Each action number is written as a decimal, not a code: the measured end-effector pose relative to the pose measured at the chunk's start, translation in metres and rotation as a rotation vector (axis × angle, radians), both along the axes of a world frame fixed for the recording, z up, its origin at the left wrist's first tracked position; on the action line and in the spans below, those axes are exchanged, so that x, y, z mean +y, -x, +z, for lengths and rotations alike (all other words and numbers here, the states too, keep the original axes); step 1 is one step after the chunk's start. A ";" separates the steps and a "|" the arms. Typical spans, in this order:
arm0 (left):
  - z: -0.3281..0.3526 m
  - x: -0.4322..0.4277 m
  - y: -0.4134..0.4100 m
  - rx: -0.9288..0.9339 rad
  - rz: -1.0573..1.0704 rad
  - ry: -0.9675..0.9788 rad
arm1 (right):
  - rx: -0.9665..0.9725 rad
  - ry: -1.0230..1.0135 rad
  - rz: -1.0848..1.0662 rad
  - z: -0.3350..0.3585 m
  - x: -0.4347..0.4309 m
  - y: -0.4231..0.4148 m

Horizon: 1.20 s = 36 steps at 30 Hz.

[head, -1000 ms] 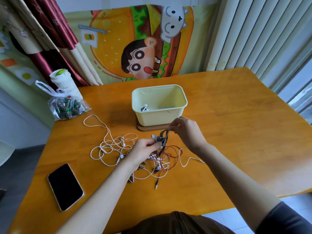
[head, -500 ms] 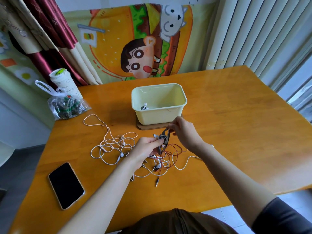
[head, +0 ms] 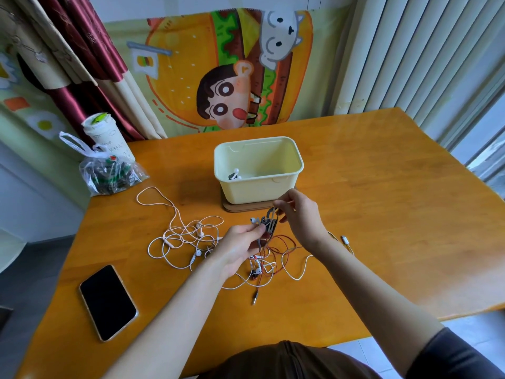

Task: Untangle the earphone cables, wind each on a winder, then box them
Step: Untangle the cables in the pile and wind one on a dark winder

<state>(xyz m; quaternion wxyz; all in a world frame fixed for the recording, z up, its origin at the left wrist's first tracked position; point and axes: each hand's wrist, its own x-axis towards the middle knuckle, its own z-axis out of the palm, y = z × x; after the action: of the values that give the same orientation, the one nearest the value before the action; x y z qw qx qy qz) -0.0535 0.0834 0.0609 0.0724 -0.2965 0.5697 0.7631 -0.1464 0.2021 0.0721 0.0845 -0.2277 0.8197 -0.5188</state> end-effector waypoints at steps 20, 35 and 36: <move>0.016 -0.003 -0.003 0.152 0.005 -0.191 | -0.576 0.391 0.065 0.015 0.004 0.004; 0.013 0.004 0.008 0.155 0.354 -0.399 | -0.603 0.263 -0.012 -0.007 -0.009 -0.016; 0.011 0.005 0.009 0.151 0.353 -0.387 | -0.603 0.260 -0.018 -0.007 -0.009 -0.017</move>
<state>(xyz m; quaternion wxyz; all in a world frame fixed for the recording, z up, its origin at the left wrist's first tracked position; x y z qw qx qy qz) -0.0626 0.0881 0.0719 -0.0490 -0.3143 0.3566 0.8784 -0.1297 0.1928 0.0651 0.2892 -0.0656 0.6866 -0.6638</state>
